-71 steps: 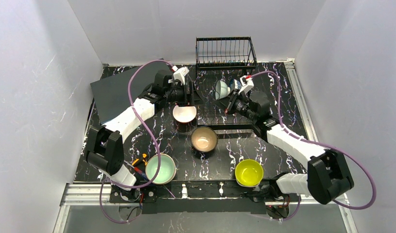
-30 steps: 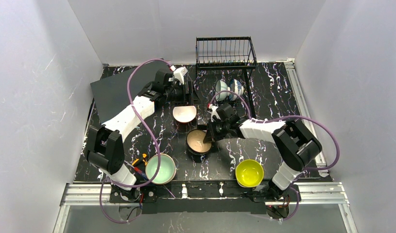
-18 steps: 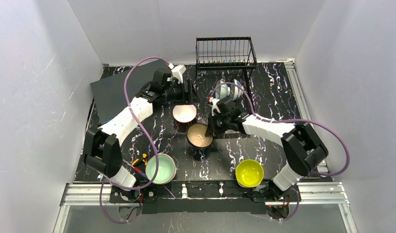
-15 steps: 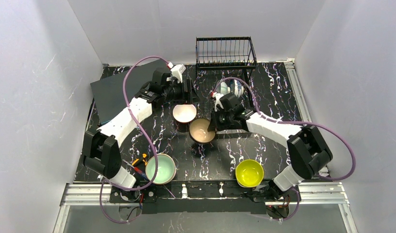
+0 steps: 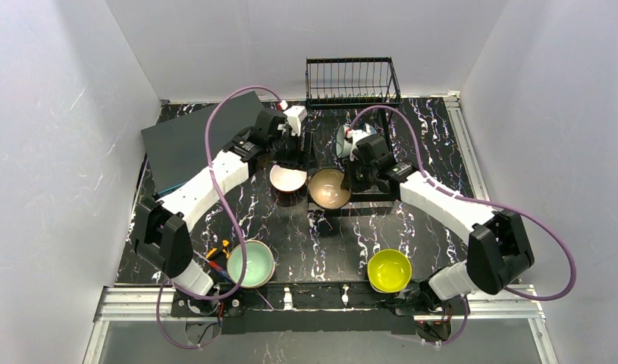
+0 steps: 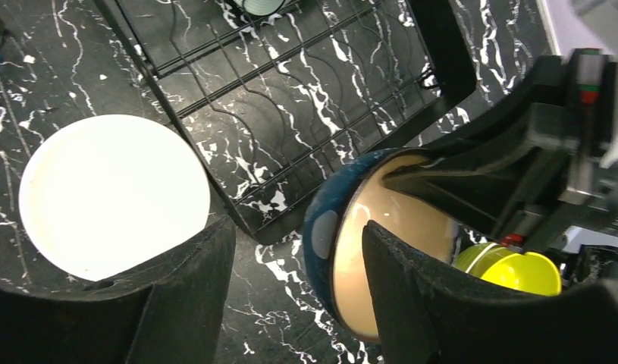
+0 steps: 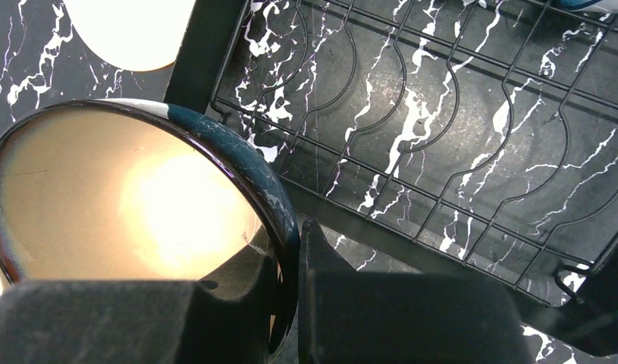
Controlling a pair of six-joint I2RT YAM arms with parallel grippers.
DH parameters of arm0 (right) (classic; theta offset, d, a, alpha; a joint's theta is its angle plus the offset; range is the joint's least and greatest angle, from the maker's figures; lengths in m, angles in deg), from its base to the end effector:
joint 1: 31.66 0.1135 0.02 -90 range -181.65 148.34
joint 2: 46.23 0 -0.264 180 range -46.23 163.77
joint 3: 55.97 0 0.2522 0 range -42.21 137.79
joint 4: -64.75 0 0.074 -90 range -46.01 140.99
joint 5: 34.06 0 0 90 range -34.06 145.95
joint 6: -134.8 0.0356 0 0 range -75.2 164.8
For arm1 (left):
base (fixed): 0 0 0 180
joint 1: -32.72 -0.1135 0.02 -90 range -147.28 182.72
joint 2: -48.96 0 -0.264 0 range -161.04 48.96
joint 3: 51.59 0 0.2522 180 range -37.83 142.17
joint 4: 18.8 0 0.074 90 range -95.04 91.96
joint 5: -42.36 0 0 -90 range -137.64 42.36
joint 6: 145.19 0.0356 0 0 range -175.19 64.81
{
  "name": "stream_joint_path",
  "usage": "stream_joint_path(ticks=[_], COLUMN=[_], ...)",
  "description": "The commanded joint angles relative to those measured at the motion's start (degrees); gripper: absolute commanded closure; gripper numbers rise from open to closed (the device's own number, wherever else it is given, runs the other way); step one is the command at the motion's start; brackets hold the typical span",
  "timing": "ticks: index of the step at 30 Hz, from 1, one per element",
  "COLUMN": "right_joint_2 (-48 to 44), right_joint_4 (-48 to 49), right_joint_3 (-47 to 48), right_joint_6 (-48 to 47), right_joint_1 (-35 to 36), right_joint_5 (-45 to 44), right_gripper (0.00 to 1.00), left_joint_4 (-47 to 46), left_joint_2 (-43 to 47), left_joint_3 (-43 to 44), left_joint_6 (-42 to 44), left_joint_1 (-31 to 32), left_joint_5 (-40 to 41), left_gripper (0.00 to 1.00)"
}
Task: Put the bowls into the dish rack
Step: Pick up the bowl from the center of the board.
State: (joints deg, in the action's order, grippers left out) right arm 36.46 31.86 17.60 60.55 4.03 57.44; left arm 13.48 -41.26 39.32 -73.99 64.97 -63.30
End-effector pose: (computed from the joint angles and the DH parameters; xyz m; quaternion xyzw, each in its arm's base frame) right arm 0.2568 0.1856 0.2620 -0.1634 0.8988 0.1872 0.3611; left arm 0.3039 -0.2031 0.3238 0.1673 0.8510 -0.3156 0.3850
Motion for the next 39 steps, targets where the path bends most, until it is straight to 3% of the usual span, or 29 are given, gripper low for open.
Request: stream_joint_path(ticks=[1, 6, 11, 18, 21, 23, 24, 25, 28, 34, 39], right_joint_2=[-4.7, -6.3, -7.3, -7.7, -7.9, -8.4, -8.9, -9.5, -11.6, -12.5, -11.6], right_joint_4=[3.3, 4.1, 4.6, 5.8, 6.0, 6.4, 6.9, 7.5, 9.8, 17.5, 31.9], right_joint_3=[3.9, 3.7, 3.8, 3.5, 3.4, 2.8, 2.1, 1.4, -1.2, -7.4, -15.1], right_joint_6=[0.3, 0.5, 1.0, 1.5, 1.6, 2.3, 2.9, 3.6, 6.0, 14.6, 24.9], right_joint_1=[-0.1, 0.0, 0.0, -0.1, -0.1, -0.1, -0.1, -0.2, -0.5, -3.2, -7.7], right_joint_5=[-1.0, -1.3, -1.3, -1.1, -1.2, -3.1, -3.6, -4.0, -3.1, 10.4, 24.2], right_gripper=[0.99, 0.99, 0.99, 0.98, 0.89, 0.58, 0.50, 0.29, 0.03, 0.01, 0.01], left_joint_4=[4.4, 7.4, 9.2, 9.3, 9.4, 9.3, 9.2, 9.2, 9.0, 8.2, 4.7], left_joint_2=[-1.2, -3.4, -4.9, -4.7, -5.0, -5.2, -5.1, -5.1, -5.1, -5.2, -2.9], left_joint_3=[3.1, 5.5, 7.0, 7.0, 7.1, 7.1, 7.1, 7.0, 6.9, 6.7, 4.6], left_joint_6=[3.4, 6.9, 7.8, 8.0, 7.8, 7.4, 7.2, 7.0, 6.4, 4.7, 2.3], left_joint_1=[1.5, 5.1, 6.3, 6.3, 6.3, 6.3, 6.3, 6.3, 6.3, 5.5, 2.7], left_joint_5=[2.4, 4.0, 5.4, 5.6, 5.2, 5.0, 5.1, 5.1, 5.7, 3.7, -0.4], left_gripper=[0.41, 0.43, 0.60, 1.00, 1.00, 1.00, 1.00, 1.00, 1.00, 1.00, 1.00])
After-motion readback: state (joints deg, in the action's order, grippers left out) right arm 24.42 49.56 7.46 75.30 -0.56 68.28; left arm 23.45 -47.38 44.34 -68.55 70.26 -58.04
